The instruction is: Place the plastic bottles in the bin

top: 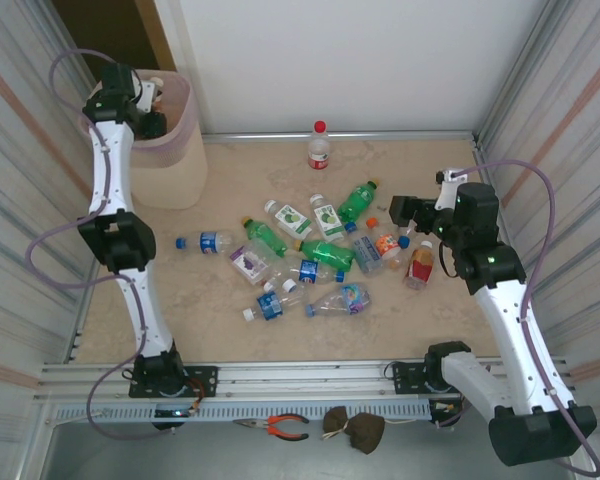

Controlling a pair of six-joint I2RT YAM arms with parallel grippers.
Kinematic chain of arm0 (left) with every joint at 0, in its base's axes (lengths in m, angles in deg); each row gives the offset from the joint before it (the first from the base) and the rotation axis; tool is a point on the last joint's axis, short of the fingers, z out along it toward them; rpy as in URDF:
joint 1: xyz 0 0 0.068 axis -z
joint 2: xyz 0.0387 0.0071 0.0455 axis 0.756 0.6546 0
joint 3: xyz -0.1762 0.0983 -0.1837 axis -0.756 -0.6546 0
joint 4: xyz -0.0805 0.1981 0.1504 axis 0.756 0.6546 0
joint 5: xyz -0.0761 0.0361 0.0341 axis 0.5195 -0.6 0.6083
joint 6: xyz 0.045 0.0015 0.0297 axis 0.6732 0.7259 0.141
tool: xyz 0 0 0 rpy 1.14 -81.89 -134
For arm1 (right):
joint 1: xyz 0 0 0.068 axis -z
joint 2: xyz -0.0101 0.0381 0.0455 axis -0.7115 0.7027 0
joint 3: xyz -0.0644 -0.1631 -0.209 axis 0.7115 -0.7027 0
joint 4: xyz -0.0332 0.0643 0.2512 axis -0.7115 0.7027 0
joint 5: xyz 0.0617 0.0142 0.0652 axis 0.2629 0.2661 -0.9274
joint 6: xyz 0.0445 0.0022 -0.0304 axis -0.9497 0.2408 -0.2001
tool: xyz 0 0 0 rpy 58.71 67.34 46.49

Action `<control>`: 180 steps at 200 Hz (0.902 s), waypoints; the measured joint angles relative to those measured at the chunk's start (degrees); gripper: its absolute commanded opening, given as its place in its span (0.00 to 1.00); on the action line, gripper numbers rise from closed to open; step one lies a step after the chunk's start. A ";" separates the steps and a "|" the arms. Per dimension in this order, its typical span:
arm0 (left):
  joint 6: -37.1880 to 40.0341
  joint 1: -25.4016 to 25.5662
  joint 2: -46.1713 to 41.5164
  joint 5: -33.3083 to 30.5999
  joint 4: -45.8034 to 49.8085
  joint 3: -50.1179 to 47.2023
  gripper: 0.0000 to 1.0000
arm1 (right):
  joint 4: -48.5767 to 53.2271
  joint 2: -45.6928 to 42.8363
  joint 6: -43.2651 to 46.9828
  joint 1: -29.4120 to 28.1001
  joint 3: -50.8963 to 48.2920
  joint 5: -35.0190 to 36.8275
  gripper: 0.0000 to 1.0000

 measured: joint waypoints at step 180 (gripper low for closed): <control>-0.42 -0.39 2.82 0.20 17.68 3.89 0.46 | -0.37 3.48 0.00 -3.26 -0.02 1.05 0.99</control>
